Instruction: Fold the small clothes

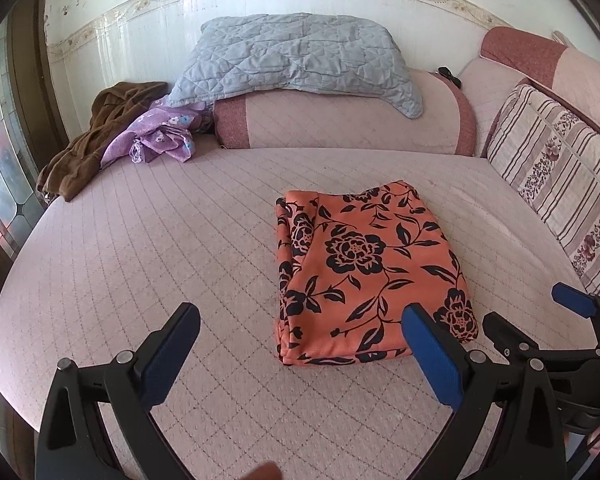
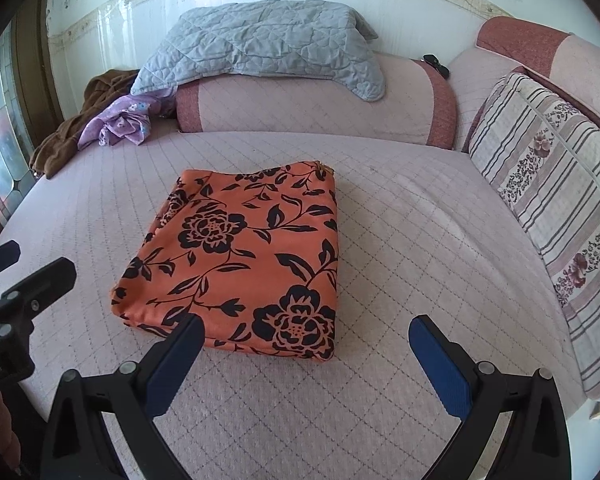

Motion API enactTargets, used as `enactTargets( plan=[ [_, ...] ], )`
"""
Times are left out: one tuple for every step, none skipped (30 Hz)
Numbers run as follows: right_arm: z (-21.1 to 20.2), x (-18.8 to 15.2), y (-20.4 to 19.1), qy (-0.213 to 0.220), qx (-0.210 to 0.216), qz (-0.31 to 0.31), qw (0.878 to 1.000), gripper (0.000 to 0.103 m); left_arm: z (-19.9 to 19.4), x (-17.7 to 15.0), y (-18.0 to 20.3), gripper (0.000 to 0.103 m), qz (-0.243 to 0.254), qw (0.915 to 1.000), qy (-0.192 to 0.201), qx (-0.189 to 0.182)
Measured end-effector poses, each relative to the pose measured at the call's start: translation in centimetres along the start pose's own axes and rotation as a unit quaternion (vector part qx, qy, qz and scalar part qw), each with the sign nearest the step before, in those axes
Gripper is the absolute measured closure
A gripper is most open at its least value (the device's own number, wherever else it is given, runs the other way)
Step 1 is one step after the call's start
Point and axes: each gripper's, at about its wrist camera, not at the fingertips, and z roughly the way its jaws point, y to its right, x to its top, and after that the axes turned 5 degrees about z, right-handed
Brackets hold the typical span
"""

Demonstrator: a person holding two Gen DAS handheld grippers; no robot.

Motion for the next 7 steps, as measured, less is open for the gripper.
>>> enactTargets(
  plan=[
    [0.15, 0.08, -0.05, -0.001, 0.000, -0.001, 1.000, 0.000, 0.05, 0.04, -0.05, 0.003, -0.001, 1.0000, 0.000, -0.001],
    [0.31, 0.11, -0.11, -0.002, -0.001, -0.003, 1.000, 0.000, 0.14, 0.10, -0.14, 0.003, -0.003, 1.0000, 0.000, -0.003],
    [0.40, 0.11, -0.14, -0.002, -0.001, -0.004, 1.000, 0.000, 0.07, 0.13, -0.16, 0.003, -0.003, 1.0000, 0.005, -0.004],
    [0.47, 0.12, -0.22, -0.003, -0.001, -0.004, 1.000, 0.000, -0.11, 0.20, -0.09, 0.003, 0.000, 0.9999, 0.017, 0.002],
    [0.55, 0.14, -0.20, -0.003, -0.001, -0.004, 1.000, 0.000, -0.20, 0.28, -0.05, 0.003, 0.001, 0.9996, 0.024, 0.011],
    [0.64, 0.18, -0.19, -0.004, -0.001, -0.003, 1.000, 0.000, -0.21, 0.42, -0.07, 0.002, 0.002, 0.9996, 0.026, 0.014],
    [0.76, 0.29, -0.15, -0.004, -0.001, -0.003, 1.000, 0.000, -0.11, 0.58, -0.05, 0.003, 0.001, 0.9996, 0.025, 0.012]
  ],
)
